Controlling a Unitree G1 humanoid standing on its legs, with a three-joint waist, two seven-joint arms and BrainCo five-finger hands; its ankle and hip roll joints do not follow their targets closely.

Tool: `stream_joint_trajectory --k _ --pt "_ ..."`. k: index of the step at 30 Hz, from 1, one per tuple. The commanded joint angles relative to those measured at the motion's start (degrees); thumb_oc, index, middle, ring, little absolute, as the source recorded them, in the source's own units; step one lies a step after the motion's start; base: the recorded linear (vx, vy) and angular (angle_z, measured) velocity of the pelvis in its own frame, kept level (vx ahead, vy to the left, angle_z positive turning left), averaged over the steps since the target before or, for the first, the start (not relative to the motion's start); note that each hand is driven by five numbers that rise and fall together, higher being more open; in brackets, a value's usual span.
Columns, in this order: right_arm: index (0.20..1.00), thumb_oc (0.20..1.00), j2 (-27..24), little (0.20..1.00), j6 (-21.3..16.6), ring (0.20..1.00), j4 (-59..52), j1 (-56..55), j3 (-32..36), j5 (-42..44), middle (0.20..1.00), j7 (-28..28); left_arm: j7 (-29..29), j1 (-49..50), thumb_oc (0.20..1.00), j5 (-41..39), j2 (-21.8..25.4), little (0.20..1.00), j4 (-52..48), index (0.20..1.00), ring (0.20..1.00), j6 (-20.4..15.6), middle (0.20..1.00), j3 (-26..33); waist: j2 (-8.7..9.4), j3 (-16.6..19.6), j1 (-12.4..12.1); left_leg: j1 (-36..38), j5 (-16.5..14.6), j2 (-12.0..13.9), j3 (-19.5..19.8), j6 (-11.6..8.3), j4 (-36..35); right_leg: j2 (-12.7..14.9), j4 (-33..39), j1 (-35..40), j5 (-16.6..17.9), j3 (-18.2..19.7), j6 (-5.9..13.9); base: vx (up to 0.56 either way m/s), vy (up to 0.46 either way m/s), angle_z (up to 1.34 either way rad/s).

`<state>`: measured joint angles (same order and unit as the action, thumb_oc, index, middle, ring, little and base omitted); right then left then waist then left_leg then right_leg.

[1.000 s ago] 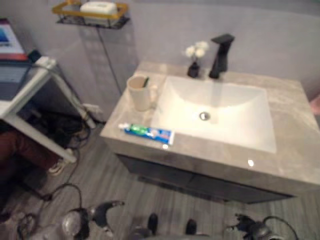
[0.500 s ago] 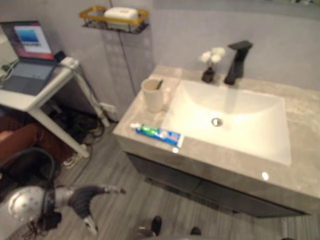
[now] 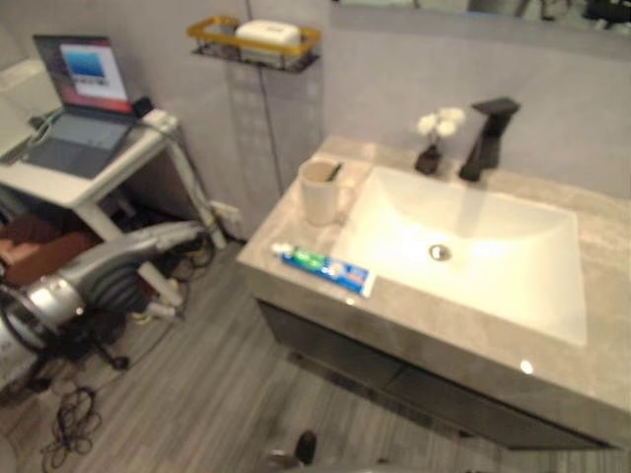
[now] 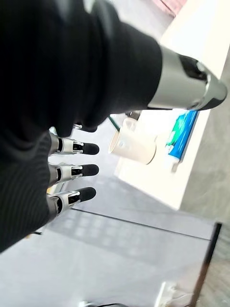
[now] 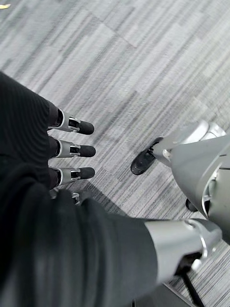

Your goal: Put brush and paste in cup on sink, flatten towel.

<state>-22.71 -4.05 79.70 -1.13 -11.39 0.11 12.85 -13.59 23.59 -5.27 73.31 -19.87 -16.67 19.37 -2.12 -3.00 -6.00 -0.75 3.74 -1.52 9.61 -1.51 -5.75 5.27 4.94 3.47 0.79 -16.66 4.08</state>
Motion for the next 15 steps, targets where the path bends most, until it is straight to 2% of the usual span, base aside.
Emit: stream_joint_trajectory --k 1,7,9,11,12,15 --pt "1.000 1.000 -0.6 1.000 -0.2 1.000 0.2 -0.3 0.2 2.1 1.000 0.1 1.8 -3.2 1.000 2.7 1.1 1.000 2.2 1.000 1.000 -2.1 1.000 0.3 0.24 -0.7 2.5 1.0 -6.4 0.7 -7.8 1.23 0.7 0.8 0.1 1.7 -2.3 4.3 2.31 0.01 0.078 -0.42" --pt "1.000 1.000 -1.4 1.000 -0.5 1.000 -0.2 -2.8 2.1 1.7 1.000 0.2 1.3 -3.6 1.000 4.4 2.5 1.000 4.5 1.000 1.000 -2.6 1.000 -1.9 -0.45 -0.6 3.9 1.4 -7.6 0.3 -10.9 2.09 0.7 1.6 0.1 0.2 -0.9 7.4 3.45 0.03 0.123 -0.46" --pt "1.000 1.000 -2.4 1.000 -0.5 1.000 -0.5 -3.1 3.9 2.6 1.000 -0.2 1.3 -4.8 1.000 5.9 3.0 1.000 7.2 1.000 1.000 -3.1 1.000 -5.4 -0.63 -0.2 5.3 1.7 -8.4 -0.1 -12.8 2.83 0.7 2.2 0.1 -0.7 0.1 9.5 4.29 0.03 0.206 -0.49" --pt "1.000 1.000 -2.8 1.000 -1.0 1.000 -1.6 -3.1 4.5 3.5 1.000 -0.4 1.5 -5.1 1.000 6.2 3.0 1.000 7.8 1.000 1.000 -3.2 1.000 -6.1 -0.68 -0.2 5.6 1.9 -8.6 -0.3 -13.6 3.08 0.7 2.4 0.1 -0.9 0.4 10.3 4.62 0.02 0.139 -0.33" --pt "1.000 1.000 -3.4 1.000 -2.4 1.000 -4.6 -3.6 6.0 6.2 1.000 -0.9 1.9 -4.6 1.000 6.4 2.7 1.000 8.7 1.000 1.000 -4.0 1.000 -6.4 -0.67 -0.3 6.5 2.2 -9.0 -0.4 -15.0 3.41 0.7 2.5 0.1 -1.4 1.0 11.7 5.04 0.00 0.087 -0.30" --pt "1.000 1.000 -4.1 1.000 -2.6 1.000 -5.5 -3.9 6.2 6.0 1.000 -0.9 1.8 -4.2 1.000 6.6 2.8 1.000 10.1 1.000 1.000 -4.0 1.000 -7.1 -0.72 -0.4 6.6 2.7 -9.4 -0.6 -16.5 3.90 0.7 2.7 0.1 -1.8 1.6 13.1 5.39 0.01 0.145 -0.52"
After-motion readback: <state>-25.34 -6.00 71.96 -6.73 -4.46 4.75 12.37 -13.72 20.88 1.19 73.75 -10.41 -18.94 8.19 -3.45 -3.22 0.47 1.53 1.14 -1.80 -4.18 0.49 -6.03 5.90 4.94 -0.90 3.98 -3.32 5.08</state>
